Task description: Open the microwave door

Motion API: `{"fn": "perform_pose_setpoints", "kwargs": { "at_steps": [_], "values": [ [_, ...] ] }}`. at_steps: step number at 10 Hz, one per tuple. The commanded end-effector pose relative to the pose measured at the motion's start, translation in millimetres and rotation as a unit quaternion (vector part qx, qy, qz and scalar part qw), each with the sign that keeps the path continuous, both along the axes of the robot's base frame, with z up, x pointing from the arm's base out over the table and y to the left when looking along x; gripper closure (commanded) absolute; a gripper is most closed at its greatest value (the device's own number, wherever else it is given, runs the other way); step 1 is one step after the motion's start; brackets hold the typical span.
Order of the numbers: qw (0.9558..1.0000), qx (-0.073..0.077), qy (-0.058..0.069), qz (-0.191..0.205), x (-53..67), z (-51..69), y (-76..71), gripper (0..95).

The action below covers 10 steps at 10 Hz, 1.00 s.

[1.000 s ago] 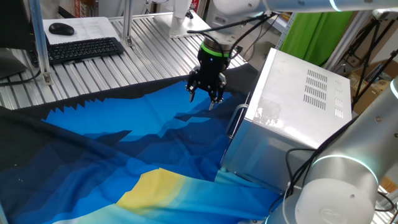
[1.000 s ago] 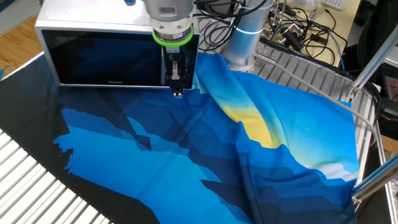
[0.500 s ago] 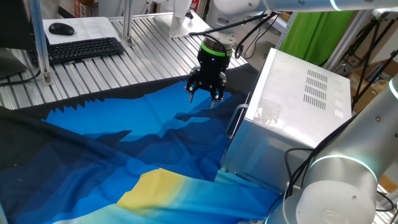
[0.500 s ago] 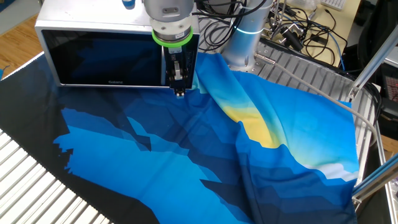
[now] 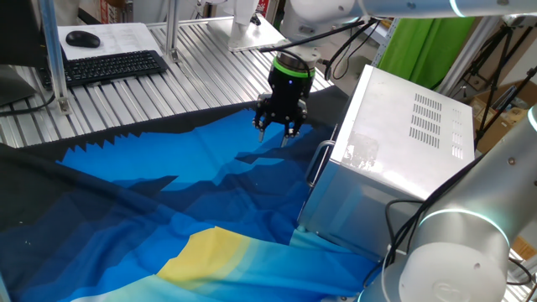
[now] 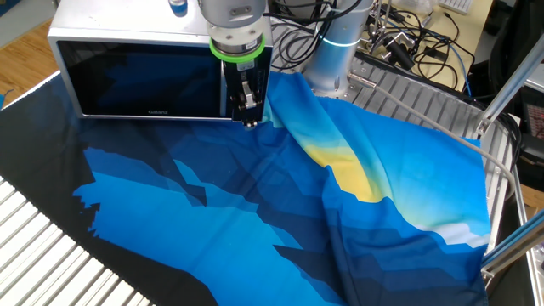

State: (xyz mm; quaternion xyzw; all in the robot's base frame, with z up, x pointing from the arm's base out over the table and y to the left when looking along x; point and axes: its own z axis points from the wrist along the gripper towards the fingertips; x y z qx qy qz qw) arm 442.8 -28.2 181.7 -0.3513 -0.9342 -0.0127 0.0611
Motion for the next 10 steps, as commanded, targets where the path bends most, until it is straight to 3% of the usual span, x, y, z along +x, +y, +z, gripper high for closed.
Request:
{"fn": "perform_pose_setpoints", "kwargs": {
  "at_steps": [1, 5, 7, 9, 10],
  "values": [
    [1.0000, 0.004, 0.000, -0.002, -1.2, 0.4, 0.4, 95.0],
    [1.0000, 0.000, 0.000, 0.005, -1.0, -0.7, 0.6, 95.0],
    [0.9991, 0.001, -0.004, 0.042, -1.0, -0.6, 0.6, 95.0],
    [0.9965, -0.024, 0.002, 0.080, -0.9, -0.5, 0.6, 95.0],
    [0.9951, -0.028, 0.003, 0.095, -0.9, -0.5, 0.6, 95.0]
  ]
}}
